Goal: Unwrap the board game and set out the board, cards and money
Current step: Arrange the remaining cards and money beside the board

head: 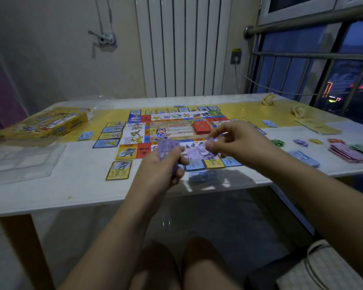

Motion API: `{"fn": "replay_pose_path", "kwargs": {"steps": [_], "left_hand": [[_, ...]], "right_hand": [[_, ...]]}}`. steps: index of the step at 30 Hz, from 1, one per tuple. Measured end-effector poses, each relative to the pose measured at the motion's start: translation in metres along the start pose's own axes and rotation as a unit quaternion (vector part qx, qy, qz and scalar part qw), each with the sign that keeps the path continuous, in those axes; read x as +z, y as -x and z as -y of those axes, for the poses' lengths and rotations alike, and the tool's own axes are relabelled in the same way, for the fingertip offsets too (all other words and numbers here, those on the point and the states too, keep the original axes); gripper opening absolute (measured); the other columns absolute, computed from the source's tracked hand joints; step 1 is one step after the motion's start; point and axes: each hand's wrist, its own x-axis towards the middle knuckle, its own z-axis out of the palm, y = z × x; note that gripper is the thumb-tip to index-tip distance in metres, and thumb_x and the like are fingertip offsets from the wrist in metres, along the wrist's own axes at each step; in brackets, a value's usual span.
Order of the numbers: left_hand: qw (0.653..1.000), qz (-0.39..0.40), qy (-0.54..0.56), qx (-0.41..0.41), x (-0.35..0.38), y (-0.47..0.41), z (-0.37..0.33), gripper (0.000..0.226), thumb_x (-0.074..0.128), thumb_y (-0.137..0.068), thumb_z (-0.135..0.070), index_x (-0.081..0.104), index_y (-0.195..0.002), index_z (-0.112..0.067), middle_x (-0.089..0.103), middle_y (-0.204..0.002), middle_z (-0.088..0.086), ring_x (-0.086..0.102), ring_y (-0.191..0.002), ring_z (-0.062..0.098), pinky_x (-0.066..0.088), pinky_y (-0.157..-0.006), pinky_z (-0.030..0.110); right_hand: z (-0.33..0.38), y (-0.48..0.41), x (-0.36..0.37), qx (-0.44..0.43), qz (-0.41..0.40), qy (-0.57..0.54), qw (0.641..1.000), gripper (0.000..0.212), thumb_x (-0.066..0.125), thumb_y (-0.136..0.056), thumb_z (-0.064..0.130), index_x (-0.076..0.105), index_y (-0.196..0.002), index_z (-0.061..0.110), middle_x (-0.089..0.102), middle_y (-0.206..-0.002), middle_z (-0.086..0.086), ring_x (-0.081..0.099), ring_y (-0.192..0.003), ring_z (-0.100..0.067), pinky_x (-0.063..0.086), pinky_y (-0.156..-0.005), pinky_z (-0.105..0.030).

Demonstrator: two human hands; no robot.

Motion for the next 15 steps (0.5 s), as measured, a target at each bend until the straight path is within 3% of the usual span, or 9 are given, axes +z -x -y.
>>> {"fn": "replay_pose_path", "kwargs": {"steps": [3, 5, 8, 10, 13, 15], "left_hand": [[0.985, -0.036, 0.154, -0.063, -0.007, -0.005, -0.003, 0.021, 0.040, -0.097, -0.014, 0.060, -0.092, -0.009, 0.057, -0.061, 0.000, 0.043, -0.041, 0.006, 0.031, -0.037, 0.013], [0.978, -0.041, 0.192, -0.074, -0.009, -0.004, -0.004, 0.024, 0.036, -0.096, -0.011, 0.059, -0.094, -0.006, 0.057, -0.062, 0.002, 0.045, -0.041, 0.006, 0.032, -0.038, 0.014], [0.982, -0.044, 0.164, -0.077, -0.009, -0.002, -0.002, 0.024, 0.037, -0.097, -0.010, 0.059, -0.090, -0.004, 0.061, -0.067, 0.004, 0.051, -0.045, 0.006, 0.039, -0.040, 0.015], [0.988, -0.026, 0.137, -0.069, -0.009, -0.002, 0.000, 0.024, 0.039, -0.099, -0.010, 0.061, -0.091, -0.005, 0.068, -0.066, 0.001, 0.060, -0.050, 0.005, 0.046, -0.044, 0.016], [0.989, 0.013, 0.134, -0.056, -0.008, 0.000, 0.004, 0.023, 0.040, -0.100, -0.007, 0.062, -0.094, -0.007, 0.073, -0.073, 0.000, 0.070, -0.066, 0.008, 0.055, -0.055, 0.018], [0.990, 0.030, 0.128, -0.054, -0.006, 0.000, 0.005, 0.020, 0.043, -0.098, -0.006, 0.062, -0.095, -0.007, 0.074, -0.075, 0.001, 0.071, -0.071, 0.009, 0.055, -0.057, 0.018]], "right_hand": [[-0.021, 0.009, 0.012, 0.047, 0.000, 0.037, 0.998, 0.012, 0.069, -0.084, 0.021, 0.063, -0.094, 0.024, 0.069, -0.065, 0.004, 0.055, -0.055, -0.008, 0.040, -0.050, -0.016], [-0.029, 0.014, 0.023, 0.048, -0.007, 0.076, 0.996, 0.009, 0.070, -0.083, 0.022, 0.063, -0.087, 0.026, 0.068, -0.071, 0.002, 0.057, -0.058, -0.007, 0.046, -0.054, -0.018], [-0.034, 0.016, 0.031, 0.032, -0.023, 0.151, 0.988, 0.013, 0.072, -0.079, 0.030, 0.060, -0.075, 0.032, 0.063, -0.072, 0.008, 0.060, -0.073, -0.011, 0.052, -0.075, -0.035], [-0.033, 0.018, 0.032, 0.024, -0.022, 0.185, 0.982, 0.014, 0.071, -0.079, 0.034, 0.058, -0.074, 0.034, 0.060, -0.072, 0.011, 0.056, -0.074, -0.008, 0.046, -0.082, -0.036], [-0.031, 0.018, 0.031, 0.013, -0.021, 0.223, 0.975, 0.012, 0.070, -0.080, 0.037, 0.059, -0.078, 0.034, 0.059, -0.081, 0.012, 0.053, -0.079, -0.009, 0.042, -0.083, -0.036], [-0.029, 0.017, 0.028, 0.002, -0.033, 0.202, 0.979, 0.010, 0.070, -0.080, 0.036, 0.062, -0.076, 0.033, 0.059, -0.081, 0.011, 0.053, -0.078, -0.008, 0.043, -0.075, -0.032]]}}
